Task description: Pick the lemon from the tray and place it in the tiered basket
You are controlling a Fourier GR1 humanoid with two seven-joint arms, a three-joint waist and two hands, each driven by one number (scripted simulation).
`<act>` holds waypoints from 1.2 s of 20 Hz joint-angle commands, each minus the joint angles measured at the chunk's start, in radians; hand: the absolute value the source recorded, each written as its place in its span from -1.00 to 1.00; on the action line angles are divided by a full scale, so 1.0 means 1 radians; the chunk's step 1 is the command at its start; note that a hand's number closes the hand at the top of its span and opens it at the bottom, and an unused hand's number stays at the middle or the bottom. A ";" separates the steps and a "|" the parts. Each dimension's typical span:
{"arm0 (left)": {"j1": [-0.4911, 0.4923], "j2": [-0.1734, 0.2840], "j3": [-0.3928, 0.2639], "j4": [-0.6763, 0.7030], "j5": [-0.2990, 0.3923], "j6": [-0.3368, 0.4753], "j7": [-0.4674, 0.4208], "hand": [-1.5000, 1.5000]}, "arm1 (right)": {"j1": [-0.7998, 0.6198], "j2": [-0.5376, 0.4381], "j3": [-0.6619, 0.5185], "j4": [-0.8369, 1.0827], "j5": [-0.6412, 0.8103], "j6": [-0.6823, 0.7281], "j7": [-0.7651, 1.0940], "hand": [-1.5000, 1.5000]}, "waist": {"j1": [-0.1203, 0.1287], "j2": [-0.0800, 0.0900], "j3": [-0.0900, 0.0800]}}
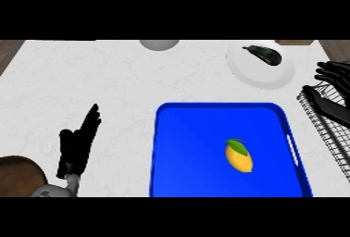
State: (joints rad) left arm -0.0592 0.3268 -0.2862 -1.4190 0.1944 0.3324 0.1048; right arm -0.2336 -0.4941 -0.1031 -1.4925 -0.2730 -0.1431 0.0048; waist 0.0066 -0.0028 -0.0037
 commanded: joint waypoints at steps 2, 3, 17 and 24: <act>0.094 -0.025 0.018 0.024 -0.021 0.047 -0.075 0.00 | 0.078 0.114 -0.104 -0.069 -0.054 -0.120 -0.092 -1.00 | -0.015 -0.001 0.004; 0.115 -0.042 -0.002 0.023 -0.036 0.049 -0.085 0.00 | 0.146 0.135 -0.086 -0.123 -0.047 -0.091 -0.148 -1.00 | -0.016 -0.001 0.004; 0.129 -0.043 0.033 0.020 -0.033 0.028 -0.105 0.00 | 0.315 -0.330 0.134 -0.530 0.171 0.241 0.337 -1.00 | -0.023 -0.003 -0.002; 0.117 -0.056 0.026 0.019 -0.042 0.021 -0.086 0.00 | 0.280 -0.364 0.284 -0.779 0.423 0.171 0.712 -1.00 | -0.010 0.001 0.000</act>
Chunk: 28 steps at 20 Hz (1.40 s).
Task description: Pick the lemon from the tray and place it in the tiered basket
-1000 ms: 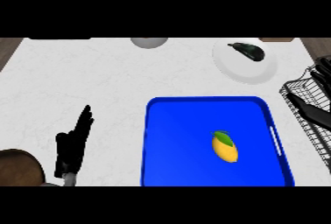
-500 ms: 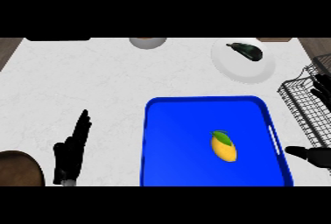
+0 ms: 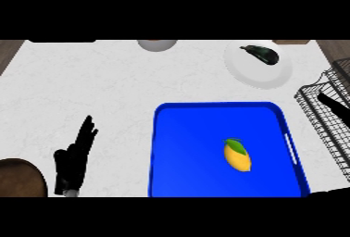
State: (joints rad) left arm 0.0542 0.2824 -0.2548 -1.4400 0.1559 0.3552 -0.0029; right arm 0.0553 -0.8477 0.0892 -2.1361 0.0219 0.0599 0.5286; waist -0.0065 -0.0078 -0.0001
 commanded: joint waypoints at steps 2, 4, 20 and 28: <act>0.048 -0.009 -0.019 -0.003 -0.023 -0.003 0.016 0.00 | -0.052 0.031 0.119 -0.114 0.172 -0.017 0.237 -1.00 | 0.012 0.007 -0.001; 0.036 -0.010 -0.013 0.012 -0.023 -0.012 0.020 0.00 | -0.067 0.088 0.218 -0.144 0.278 -0.048 0.322 -1.00 | 0.014 0.007 -0.001; -0.006 -0.041 0.028 0.023 -0.060 -0.025 0.055 0.00 | -0.199 0.293 0.435 0.123 0.557 0.160 0.444 -1.00 | 0.009 0.008 0.000; 0.029 -0.047 0.054 0.047 -0.058 -0.075 0.004 0.00 | -0.325 0.457 0.446 0.196 0.600 0.248 0.522 -1.00 | 0.012 0.008 0.000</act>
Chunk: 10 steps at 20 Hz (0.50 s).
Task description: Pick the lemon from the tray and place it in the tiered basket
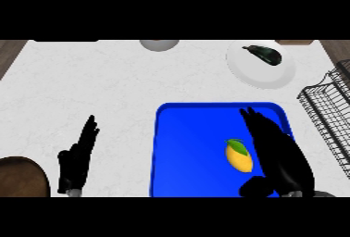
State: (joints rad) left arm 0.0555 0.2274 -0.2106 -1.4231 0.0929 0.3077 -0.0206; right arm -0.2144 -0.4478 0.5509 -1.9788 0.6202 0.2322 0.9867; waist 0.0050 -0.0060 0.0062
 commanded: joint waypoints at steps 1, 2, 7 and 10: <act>0.006 -0.029 -0.018 0.050 -0.037 0.022 0.025 0.00 | -0.044 0.089 0.036 0.081 0.043 0.052 0.083 -1.00 | 0.000 0.007 -0.007; 0.090 -0.013 -0.022 0.000 -0.020 0.004 -0.008 0.00 | -0.048 0.079 0.050 0.066 0.041 0.094 0.123 -1.00 | 0.006 0.005 -0.007; 0.045 -0.044 -0.025 0.034 -0.035 0.021 0.022 0.00 | -0.011 0.070 0.049 0.099 0.035 0.148 0.139 -1.00 | -0.003 0.006 -0.007; 0.072 -0.011 -0.012 -0.030 -0.029 -0.003 0.051 0.00 | -0.061 0.113 0.007 0.200 0.026 0.142 0.095 -1.00 | 0.006 0.006 -0.006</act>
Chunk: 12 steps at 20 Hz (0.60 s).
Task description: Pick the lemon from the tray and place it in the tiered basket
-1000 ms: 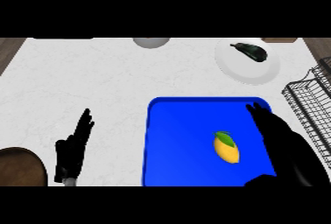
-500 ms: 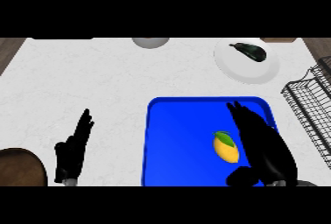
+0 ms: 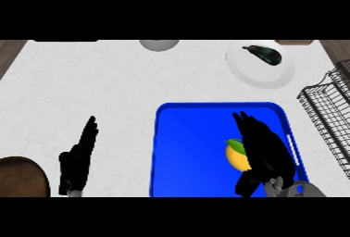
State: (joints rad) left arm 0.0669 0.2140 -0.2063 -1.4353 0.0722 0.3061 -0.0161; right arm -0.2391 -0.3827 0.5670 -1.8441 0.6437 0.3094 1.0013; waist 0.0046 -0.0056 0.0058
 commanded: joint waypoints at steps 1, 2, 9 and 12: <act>0.017 -0.022 -0.015 0.012 -0.006 -0.004 0.045 0.00 | -0.062 0.058 -0.022 0.072 0.001 0.089 0.075 -1.00 | 0.002 0.006 -0.006; -0.003 -0.005 0.012 0.034 -0.001 -0.009 0.055 0.00 | 0.012 0.025 -0.015 0.060 0.003 0.067 0.034 -1.00 | -0.004 0.006 -0.006; -0.038 -0.030 0.029 0.044 -0.006 -0.013 0.066 0.00 | 0.006 0.057 -0.043 0.019 -0.002 0.170 0.090 -1.00 | -0.006 0.005 -0.006; 0.009 -0.008 0.034 0.036 -0.013 -0.035 0.032 0.00 | -0.032 0.114 -0.044 0.115 0.022 0.152 0.082 -1.00 | 0.000 0.006 -0.006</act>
State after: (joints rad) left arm 0.0617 0.1950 -0.1846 -1.4321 0.0550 0.2920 -0.0064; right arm -0.2455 -0.3248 0.5154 -1.7694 0.6530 0.3946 0.9777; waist 0.0027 -0.0056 0.0056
